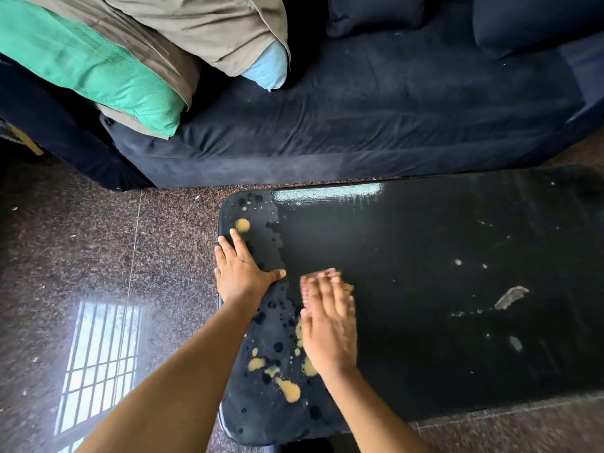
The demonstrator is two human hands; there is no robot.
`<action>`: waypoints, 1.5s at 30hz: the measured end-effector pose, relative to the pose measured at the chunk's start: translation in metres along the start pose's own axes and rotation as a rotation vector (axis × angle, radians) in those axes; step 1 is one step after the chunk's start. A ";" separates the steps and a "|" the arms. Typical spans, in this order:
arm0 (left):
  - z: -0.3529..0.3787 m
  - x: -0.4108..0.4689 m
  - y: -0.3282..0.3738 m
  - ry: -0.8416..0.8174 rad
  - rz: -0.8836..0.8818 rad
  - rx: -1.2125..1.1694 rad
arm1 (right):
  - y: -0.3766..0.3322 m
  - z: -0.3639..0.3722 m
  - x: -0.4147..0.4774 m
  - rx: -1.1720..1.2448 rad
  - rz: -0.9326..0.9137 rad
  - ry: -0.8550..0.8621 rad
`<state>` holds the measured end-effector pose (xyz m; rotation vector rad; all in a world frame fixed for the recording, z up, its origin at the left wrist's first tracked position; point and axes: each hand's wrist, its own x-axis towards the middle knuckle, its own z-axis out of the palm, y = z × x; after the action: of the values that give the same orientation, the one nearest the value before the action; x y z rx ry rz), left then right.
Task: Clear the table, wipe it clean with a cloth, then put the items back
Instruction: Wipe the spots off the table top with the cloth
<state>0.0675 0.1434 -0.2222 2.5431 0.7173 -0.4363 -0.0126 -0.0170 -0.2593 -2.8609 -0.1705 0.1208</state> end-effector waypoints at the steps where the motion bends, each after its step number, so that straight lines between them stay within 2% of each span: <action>1: -0.001 0.000 0.001 -0.005 0.002 0.001 | -0.004 0.001 -0.005 -0.006 -0.109 -0.025; 3: -0.002 -0.002 0.003 -0.015 0.011 0.007 | 0.006 0.000 -0.009 -0.050 -0.270 -0.062; 4: -0.002 -0.005 0.002 -0.012 0.024 -0.001 | 0.016 -0.001 -0.010 -0.073 -0.288 -0.066; 6: 0.000 -0.014 -0.002 0.016 0.063 -0.072 | 0.033 -0.003 -0.010 -0.089 -0.183 -0.056; 9: 0.006 -0.040 -0.021 0.082 0.130 -0.141 | 0.034 -0.006 -0.013 -0.060 0.094 -0.023; 11: 0.012 -0.059 -0.038 0.090 0.117 -0.183 | 0.019 -0.003 -0.017 -0.030 0.127 -0.010; 12: 0.016 -0.068 -0.046 0.080 0.094 -0.204 | 0.012 -0.002 -0.019 -0.017 0.078 -0.017; 16: 0.030 -0.093 -0.071 0.087 0.044 -0.274 | 0.017 -0.003 -0.024 -0.067 -0.338 -0.125; 18: 0.036 -0.103 -0.075 0.104 0.063 -0.319 | 0.033 -0.007 -0.022 -0.106 -0.392 -0.131; 23: 0.044 -0.121 -0.079 0.163 0.078 -0.450 | 0.036 -0.011 -0.027 -0.037 0.023 -0.068; 24: 0.044 -0.124 -0.081 0.168 0.071 -0.474 | 0.027 -0.010 -0.031 -0.017 0.049 -0.054; 26: 0.044 -0.128 -0.087 0.152 0.074 -0.496 | 0.011 -0.007 -0.037 0.017 -0.059 -0.056; 28: 0.043 -0.134 -0.095 0.092 0.112 -0.443 | 0.008 -0.006 -0.045 -0.004 -0.286 -0.097; 30: 0.045 -0.140 -0.109 0.019 0.190 -0.343 | 0.022 -0.007 -0.046 -0.054 -0.389 -0.128; 31: 0.048 -0.144 -0.115 -0.019 0.225 -0.295 | 0.031 -0.008 -0.046 -0.080 -0.350 -0.133; 33: 0.051 -0.150 -0.127 -0.089 0.287 -0.210 | 0.041 -0.011 -0.044 -0.088 -0.149 -0.115; 36: 0.050 -0.153 -0.136 -0.154 0.353 -0.109 | 0.027 -0.009 -0.045 -0.055 0.065 -0.079; 38: 0.050 -0.154 -0.135 -0.162 0.363 -0.060 | 0.012 -0.006 -0.050 -0.031 0.014 -0.056; 42: 0.049 -0.154 -0.136 -0.169 0.355 -0.032 | 0.028 -0.011 -0.057 -0.112 -0.393 -0.139; 43: 0.048 -0.154 -0.136 -0.169 0.355 -0.031 | 0.039 -0.012 -0.056 -0.147 -0.416 -0.159; 45: 0.047 -0.156 -0.135 -0.167 0.351 -0.038 | 0.057 -0.015 -0.058 -0.160 -0.265 -0.160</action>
<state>-0.1424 0.1581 -0.2441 2.4908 0.2099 -0.4991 -0.0626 -0.0830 -0.2562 -2.9515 -0.6143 0.2949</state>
